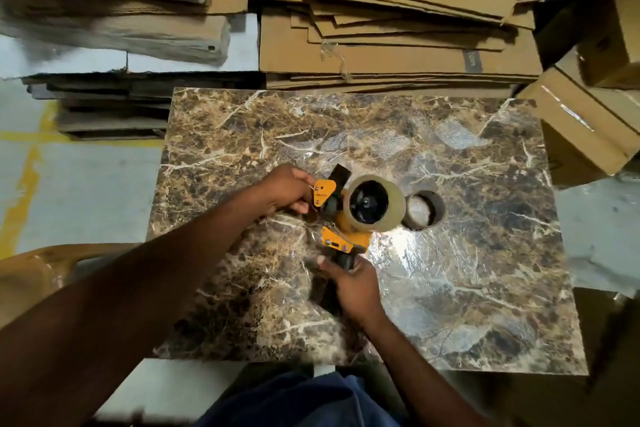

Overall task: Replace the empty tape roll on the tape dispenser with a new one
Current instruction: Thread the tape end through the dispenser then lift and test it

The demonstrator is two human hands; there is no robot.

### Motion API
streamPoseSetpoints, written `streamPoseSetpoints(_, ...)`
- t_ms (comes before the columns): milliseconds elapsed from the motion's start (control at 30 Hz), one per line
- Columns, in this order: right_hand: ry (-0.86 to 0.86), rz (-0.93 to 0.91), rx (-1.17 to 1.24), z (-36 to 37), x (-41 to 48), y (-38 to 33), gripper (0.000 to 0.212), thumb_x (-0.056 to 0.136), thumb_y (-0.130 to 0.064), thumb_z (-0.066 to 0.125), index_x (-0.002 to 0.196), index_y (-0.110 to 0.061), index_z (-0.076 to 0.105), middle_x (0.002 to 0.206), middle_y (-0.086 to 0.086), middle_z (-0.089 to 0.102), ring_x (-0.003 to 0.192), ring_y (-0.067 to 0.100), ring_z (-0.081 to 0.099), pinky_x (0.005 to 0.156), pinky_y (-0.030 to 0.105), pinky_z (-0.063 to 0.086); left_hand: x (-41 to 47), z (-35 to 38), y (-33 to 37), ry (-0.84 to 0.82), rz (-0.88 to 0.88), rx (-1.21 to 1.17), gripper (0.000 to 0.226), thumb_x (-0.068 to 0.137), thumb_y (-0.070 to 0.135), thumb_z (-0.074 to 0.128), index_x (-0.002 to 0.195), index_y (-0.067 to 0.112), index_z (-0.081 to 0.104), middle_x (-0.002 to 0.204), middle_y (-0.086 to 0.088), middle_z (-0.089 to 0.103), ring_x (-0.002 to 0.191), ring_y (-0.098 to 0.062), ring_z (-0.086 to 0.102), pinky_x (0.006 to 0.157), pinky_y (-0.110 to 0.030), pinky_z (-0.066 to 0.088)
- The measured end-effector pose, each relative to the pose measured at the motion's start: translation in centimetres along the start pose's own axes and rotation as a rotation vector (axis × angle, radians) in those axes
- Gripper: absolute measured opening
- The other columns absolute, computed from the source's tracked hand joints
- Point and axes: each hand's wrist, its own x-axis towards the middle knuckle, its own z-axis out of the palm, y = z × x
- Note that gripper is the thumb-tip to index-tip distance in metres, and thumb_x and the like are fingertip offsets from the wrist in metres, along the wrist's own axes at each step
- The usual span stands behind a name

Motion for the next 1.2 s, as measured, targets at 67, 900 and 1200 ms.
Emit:
streamPoseSetpoints(67,0.088,-0.143,-0.346,-1.0,2.0,-1.2,0.037,0.084,-0.053,0.081,0.091,-0.017,0.076,0.082,-0.006,0.078,0.077,0.013,0.072,0.071,0.031,0.056,0.9,-0.9,0.8,0.042,0.040,-0.037,0.030,0.092,-0.013,0.063,0.109,0.010,0.072,0.094,-0.016,0.076,0.064,-0.023,0.070,0.054,-0.027,0.061)
streamPoseSetpoints(900,-0.047,-0.376,-1.330,-4.1,9.2,-5.3,0.048,0.107,-0.050,0.041,0.112,-0.006,0.060,0.105,0.015,0.073,0.097,0.034,0.071,0.077,0.038,0.052,6.8,-3.0,-1.9,0.365,0.537,1.055,0.031,0.095,0.043,0.067,0.125,0.036,0.074,0.167,0.000,0.038,0.151,-0.029,0.034,0.122,-0.065,0.018)
streamPoseSetpoints(1200,-0.064,-0.366,-1.306,-4.6,8.5,-5.8,0.045,0.106,-0.047,0.044,0.116,-0.007,0.060,0.110,0.016,0.072,0.101,0.036,0.071,0.080,0.040,0.053,5.6,-0.8,-2.9,0.391,0.408,1.157,0.045,0.090,0.029,0.072,0.135,0.035,0.066,0.175,-0.003,0.014,0.159,-0.037,0.016,0.121,-0.076,0.012)
